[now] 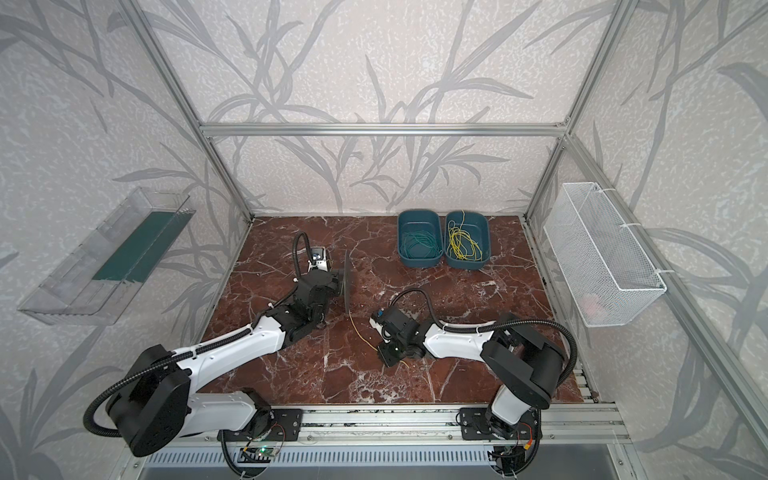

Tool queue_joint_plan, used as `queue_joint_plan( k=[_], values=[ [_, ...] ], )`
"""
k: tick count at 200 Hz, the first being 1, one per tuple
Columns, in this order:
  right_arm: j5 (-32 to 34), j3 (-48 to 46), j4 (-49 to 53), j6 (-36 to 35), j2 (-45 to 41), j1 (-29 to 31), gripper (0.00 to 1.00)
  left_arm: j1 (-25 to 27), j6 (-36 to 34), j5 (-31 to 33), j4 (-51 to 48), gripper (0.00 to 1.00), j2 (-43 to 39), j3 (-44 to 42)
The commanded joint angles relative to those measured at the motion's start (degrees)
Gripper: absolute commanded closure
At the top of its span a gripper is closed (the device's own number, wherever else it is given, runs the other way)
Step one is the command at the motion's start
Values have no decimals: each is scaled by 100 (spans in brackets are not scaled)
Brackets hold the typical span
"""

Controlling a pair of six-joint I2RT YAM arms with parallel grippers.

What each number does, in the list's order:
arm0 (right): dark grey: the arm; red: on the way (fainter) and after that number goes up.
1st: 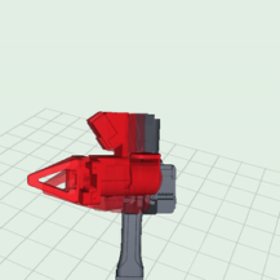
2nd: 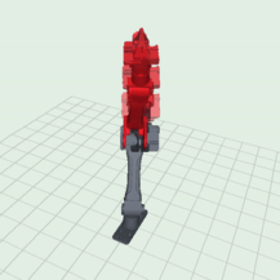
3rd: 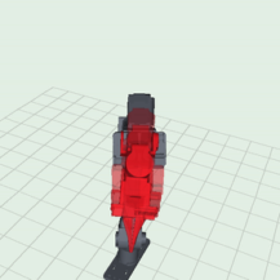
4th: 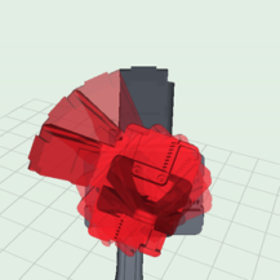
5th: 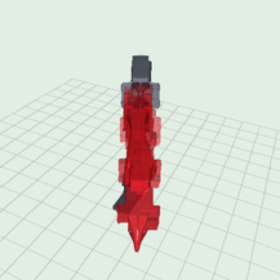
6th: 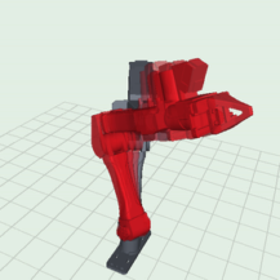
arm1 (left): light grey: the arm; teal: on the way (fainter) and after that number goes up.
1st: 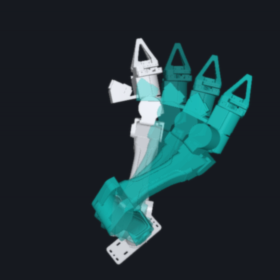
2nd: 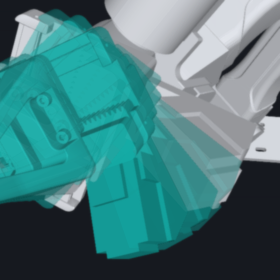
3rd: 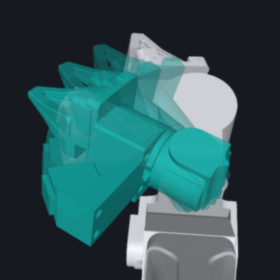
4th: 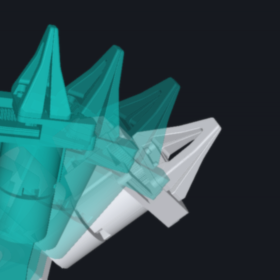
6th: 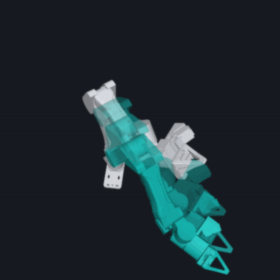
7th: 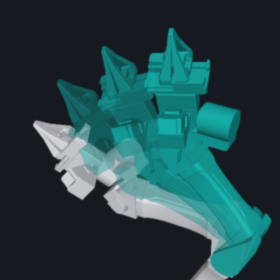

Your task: Wrap the cables

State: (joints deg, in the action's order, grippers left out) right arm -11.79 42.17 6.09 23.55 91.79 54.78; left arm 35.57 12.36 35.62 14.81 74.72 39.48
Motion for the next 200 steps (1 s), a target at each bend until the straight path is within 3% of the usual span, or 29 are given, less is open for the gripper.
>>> queue_joint_plan(
  k=[1,78,110,149,178,200],
  values=[
    [220,-256,903,-120,-161,30,78,3,-62,143,-171,100,-23,-109],
    [208,-811,965,0,-567,27,79,9,-174,147,-157,100,-50,-143],
    [142,-1014,931,89,-770,27,92,2,-202,144,-164,100,-49,-112],
    [99,-1089,998,113,-983,32,100,5,-237,153,-155,100,-25,-64],
    [135,-1018,1205,96,-1225,129,100,7,-289,149,-195,100,-153,41],
    [294,-762,1399,179,-1401,590,100,-2,-350,316,-315,100,-232,335]
  ],
)
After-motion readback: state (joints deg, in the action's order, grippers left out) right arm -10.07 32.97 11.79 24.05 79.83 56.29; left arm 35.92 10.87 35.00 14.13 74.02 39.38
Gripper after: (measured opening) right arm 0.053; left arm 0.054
